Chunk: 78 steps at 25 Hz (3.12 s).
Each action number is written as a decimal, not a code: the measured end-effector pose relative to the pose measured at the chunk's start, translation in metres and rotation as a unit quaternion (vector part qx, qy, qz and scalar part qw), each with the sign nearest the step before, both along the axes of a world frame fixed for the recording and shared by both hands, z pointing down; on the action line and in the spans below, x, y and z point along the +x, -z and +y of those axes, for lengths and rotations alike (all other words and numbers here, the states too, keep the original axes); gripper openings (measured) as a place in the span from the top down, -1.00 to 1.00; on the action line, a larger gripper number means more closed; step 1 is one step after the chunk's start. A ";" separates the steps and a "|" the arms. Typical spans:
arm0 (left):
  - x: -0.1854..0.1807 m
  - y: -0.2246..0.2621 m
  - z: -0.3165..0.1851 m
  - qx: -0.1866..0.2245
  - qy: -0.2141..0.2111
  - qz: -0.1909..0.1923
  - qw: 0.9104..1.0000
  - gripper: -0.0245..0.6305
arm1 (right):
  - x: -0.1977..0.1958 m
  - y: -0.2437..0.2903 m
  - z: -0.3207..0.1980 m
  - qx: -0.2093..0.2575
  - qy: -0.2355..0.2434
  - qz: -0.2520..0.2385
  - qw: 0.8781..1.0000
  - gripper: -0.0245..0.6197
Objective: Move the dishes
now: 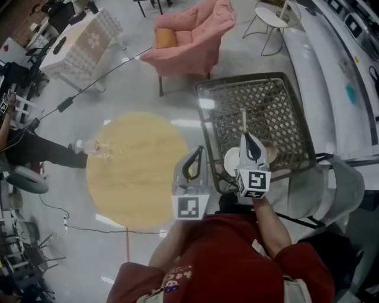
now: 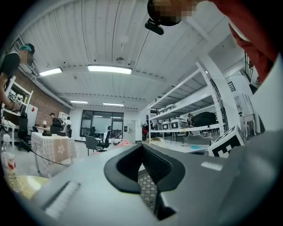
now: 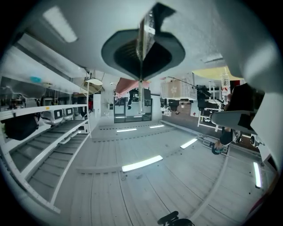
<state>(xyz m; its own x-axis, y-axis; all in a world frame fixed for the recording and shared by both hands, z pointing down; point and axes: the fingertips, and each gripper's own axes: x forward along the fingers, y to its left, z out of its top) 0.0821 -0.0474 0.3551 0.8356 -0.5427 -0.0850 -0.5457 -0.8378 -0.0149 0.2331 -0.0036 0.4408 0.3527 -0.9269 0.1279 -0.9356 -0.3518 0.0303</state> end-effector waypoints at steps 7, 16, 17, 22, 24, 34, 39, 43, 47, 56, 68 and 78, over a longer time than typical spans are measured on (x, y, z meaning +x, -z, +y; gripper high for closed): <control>0.051 -0.002 0.023 -0.006 -0.040 0.003 0.999 0.91 | 0.049 0.000 0.039 -0.005 -0.041 0.012 0.999 0.86; 0.112 -0.005 0.051 0.000 -0.083 0.003 0.997 0.91 | 0.106 -0.001 0.079 -0.005 -0.083 0.018 0.996 0.86; 0.117 -0.005 0.055 0.002 -0.089 0.004 0.996 0.91 | 0.111 -0.003 0.084 -0.005 -0.088 0.018 0.996 0.86; 0.145 -0.009 0.071 0.005 -0.112 0.011 0.994 0.91 | 0.135 -0.007 0.108 -0.004 -0.108 0.022 0.994 0.86; 0.157 -0.009 0.078 0.007 -0.120 0.014 0.993 0.91 | 0.145 -0.007 0.118 -0.005 -0.115 0.025 0.993 0.86; 0.201 -0.013 0.101 0.022 -0.155 0.016 0.988 0.91 | 0.183 -0.016 0.146 -0.003 -0.143 0.025 0.989 0.86; 0.217 -0.021 0.113 0.005 -0.170 0.008 0.985 0.91 | 0.196 -0.026 0.158 -0.006 -0.155 0.016 0.988 0.86; 0.224 -0.023 0.119 0.013 -0.176 0.010 0.984 0.91 | 0.204 -0.040 0.164 -0.017 -0.156 0.004 0.988 0.86; 0.229 -0.027 0.123 0.008 -0.176 0.004 0.984 0.91 | 0.211 -0.060 0.167 -0.047 -0.152 -0.013 0.987 0.86; 0.234 -0.029 0.125 0.006 -0.176 -0.002 0.984 0.91 | 0.226 -0.122 0.161 -0.137 -0.141 -0.066 0.978 0.86; 0.243 -0.039 0.122 -0.005 -0.172 -0.020 0.985 0.91 | 0.229 -0.212 0.159 -0.254 -0.120 -0.145 0.949 0.86; 0.251 -0.052 0.126 0.024 -0.186 -0.064 0.980 0.91 | 0.225 -0.262 0.162 -0.334 -0.107 -0.200 0.915 0.86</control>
<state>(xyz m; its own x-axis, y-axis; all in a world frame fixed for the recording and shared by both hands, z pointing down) 0.3333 0.0784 0.4071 0.9805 -0.1959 0.0148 -0.1933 -0.9753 -0.1068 0.4578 0.1583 0.7027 0.3174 -0.5102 0.7994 -0.8307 -0.5562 -0.0252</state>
